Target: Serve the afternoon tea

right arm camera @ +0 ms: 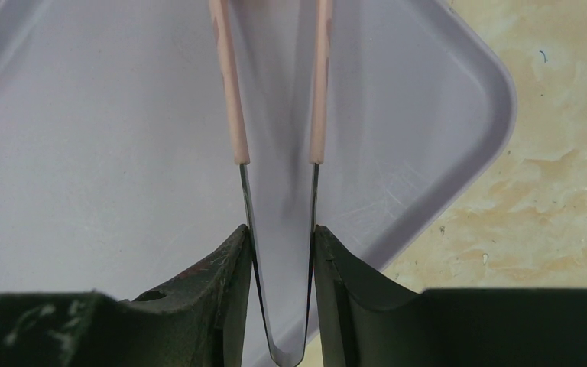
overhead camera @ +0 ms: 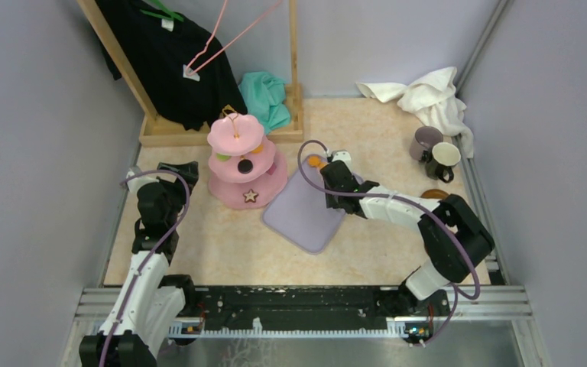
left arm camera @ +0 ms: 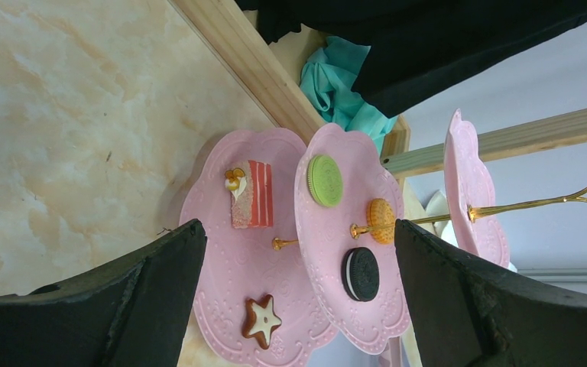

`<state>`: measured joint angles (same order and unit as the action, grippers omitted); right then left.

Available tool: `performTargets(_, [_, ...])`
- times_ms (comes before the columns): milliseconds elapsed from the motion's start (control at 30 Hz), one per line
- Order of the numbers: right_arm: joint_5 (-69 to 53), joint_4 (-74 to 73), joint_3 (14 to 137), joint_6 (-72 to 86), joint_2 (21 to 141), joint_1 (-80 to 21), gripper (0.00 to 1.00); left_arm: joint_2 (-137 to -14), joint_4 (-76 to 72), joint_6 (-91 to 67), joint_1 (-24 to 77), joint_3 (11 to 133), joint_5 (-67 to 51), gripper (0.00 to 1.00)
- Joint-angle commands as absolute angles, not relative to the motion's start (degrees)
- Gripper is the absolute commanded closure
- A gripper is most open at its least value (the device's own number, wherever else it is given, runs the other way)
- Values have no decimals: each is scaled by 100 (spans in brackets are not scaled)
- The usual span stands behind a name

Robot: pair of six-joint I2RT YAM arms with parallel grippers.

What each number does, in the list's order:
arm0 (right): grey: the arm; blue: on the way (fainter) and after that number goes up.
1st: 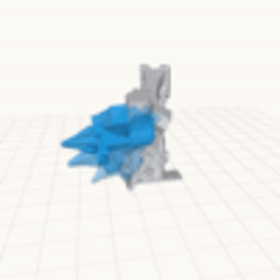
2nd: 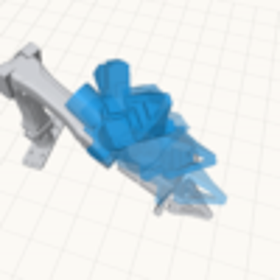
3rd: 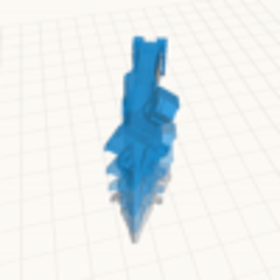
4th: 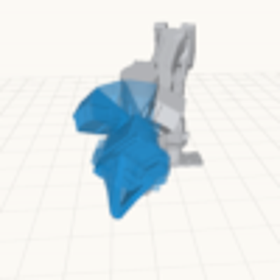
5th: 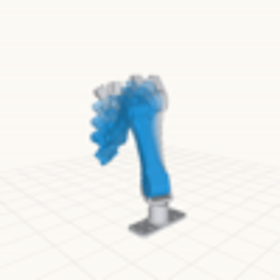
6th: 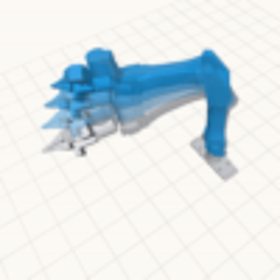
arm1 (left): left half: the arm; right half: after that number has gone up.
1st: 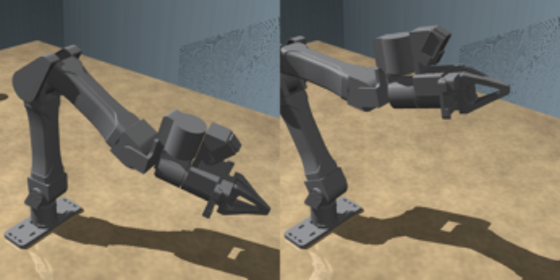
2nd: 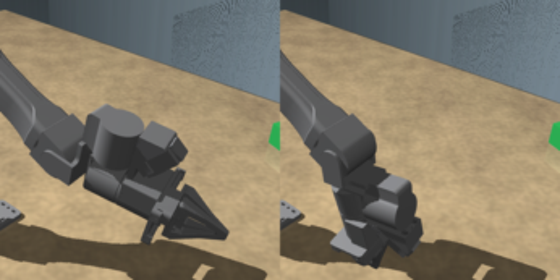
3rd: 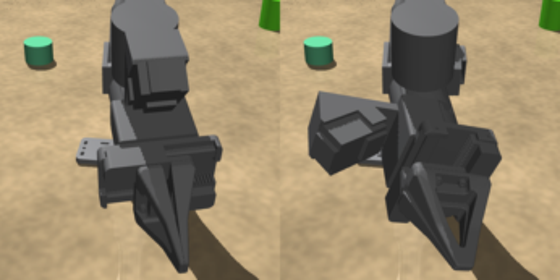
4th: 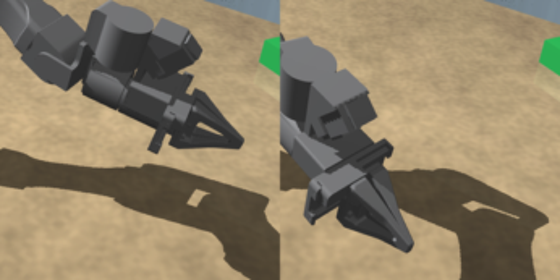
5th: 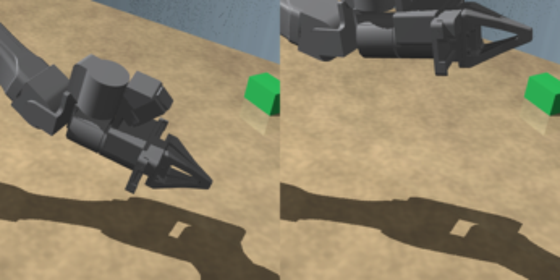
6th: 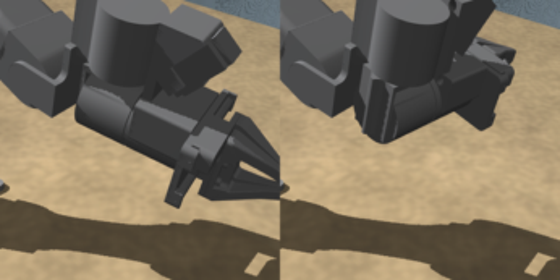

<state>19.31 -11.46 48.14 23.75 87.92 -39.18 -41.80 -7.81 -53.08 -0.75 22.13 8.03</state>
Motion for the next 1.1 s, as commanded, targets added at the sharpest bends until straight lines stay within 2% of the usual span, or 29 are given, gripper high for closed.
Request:
performTargets(0, [1856,-866,5153,2269,8873,-3796,66,-4180,-993,-5249,-110,2169,780,3])
performTargets(300, [1709,-775,5177,2196,8999,-3681,65,-4163,-985,-5231,-114,2171,800,3])
performTargets(633, [1583,-705,4900,2261,8713,-3668,80,-4145,-978,-5222,-114,2155,808,3])
performTargets(1067, [1678,-956,4415,2407,7679,-3918,86,-4124,-959,-5264,-110,2145,782,3])
